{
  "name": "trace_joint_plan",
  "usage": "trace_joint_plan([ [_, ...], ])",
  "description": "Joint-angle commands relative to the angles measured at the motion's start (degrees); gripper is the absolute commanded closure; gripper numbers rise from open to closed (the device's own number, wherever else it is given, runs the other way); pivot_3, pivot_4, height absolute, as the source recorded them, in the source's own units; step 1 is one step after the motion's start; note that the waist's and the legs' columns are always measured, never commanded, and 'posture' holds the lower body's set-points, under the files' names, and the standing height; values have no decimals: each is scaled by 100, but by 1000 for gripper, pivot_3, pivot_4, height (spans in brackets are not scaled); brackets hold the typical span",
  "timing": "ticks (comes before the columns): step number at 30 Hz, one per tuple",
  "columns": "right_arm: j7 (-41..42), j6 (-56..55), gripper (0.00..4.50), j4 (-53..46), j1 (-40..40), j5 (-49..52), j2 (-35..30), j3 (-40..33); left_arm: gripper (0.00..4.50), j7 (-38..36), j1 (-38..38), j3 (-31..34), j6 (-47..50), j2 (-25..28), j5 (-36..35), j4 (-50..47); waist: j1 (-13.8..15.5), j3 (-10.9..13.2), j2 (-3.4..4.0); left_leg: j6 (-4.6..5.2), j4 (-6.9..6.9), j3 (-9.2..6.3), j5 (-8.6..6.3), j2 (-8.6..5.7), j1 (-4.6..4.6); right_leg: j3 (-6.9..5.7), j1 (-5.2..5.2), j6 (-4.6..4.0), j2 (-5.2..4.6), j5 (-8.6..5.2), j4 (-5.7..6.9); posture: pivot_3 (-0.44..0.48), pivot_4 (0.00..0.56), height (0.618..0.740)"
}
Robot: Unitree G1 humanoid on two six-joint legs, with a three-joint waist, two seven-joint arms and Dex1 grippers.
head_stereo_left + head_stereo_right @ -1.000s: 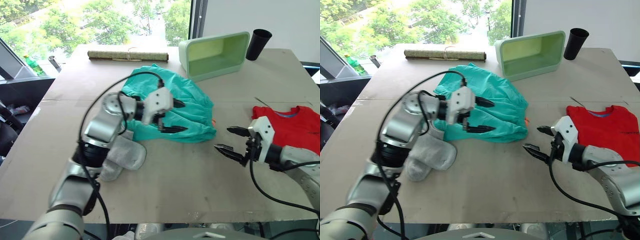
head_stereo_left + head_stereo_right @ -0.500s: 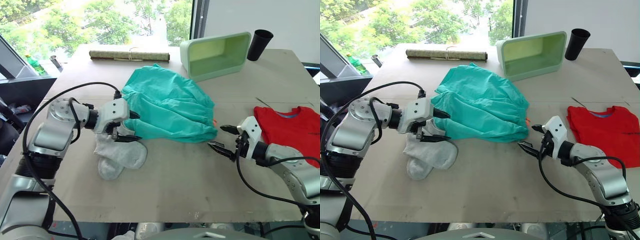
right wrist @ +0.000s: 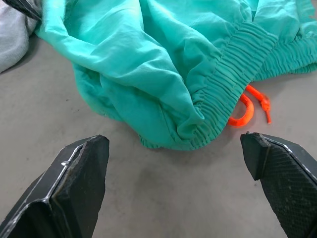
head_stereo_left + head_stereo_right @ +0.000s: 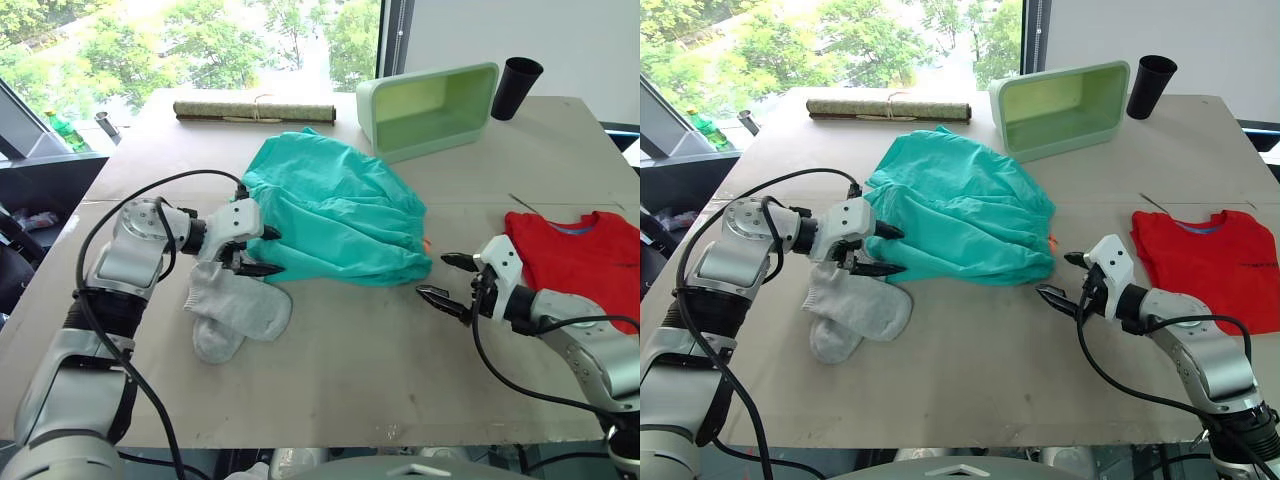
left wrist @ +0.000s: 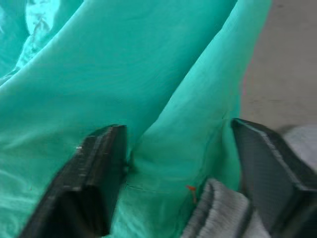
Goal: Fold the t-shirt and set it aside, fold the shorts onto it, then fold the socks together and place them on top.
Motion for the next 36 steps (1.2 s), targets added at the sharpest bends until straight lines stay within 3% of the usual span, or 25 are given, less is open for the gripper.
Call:
trace_joint_plan([
  [1,-118,79,0,-57,-62,102,173,-131,2926,-82,-164,170,-30,112,-66,92,3,0,0,0,0,0,0,0,0,0,0,0,0,0,0,0,150,740],
  [4,-164,183,0,122,-212,180,436,-62,4443,-3,-435,345,10,121,-128,235,13,0,-1,0,2,-1,0,0,0,-1,-1,0,0,0,1,0,150,740],
  [13,-237,279,0,661,-557,303,1127,-18,4443,71,-884,905,569,369,-502,97,-21,-1,-3,1,3,-1,0,-1,0,0,0,0,2,1,4,0,150,740],
  [24,-101,49,0,907,-680,61,1269,111,4443,242,-996,1142,425,681,-384,527,-33,-1,-3,0,3,0,1,-1,0,1,0,1,4,0,5,0,150,740],
  [25,-119,54,407,888,-699,102,1317,87,4500,230,-988,1142,395,692,-372,567,-37,-1,-3,0,3,0,1,-1,0,2,0,1,4,0,5,0,150,740],
  [27,-69,69,764,860,-724,139,1344,119,4500,200,-950,1136,355,693,-380,607,-52,-1,-3,0,3,0,1,-1,0,2,0,0,4,0,5,0,150,740],
  [34,65,-72,4228,725,-729,210,1404,75,4500,189,-1024,1080,111,669,-315,955,-80,-1,-3,0,3,0,1,-2,0,1,0,0,4,0,5,0,150,740],
  [36,82,-127,4464,685,-708,218,1361,9,4500,182,-1075,1060,15,665,-278,1107,-84,-1,-4,0,3,0,1,-1,-1,2,0,0,4,1,5,0,150,740],
])
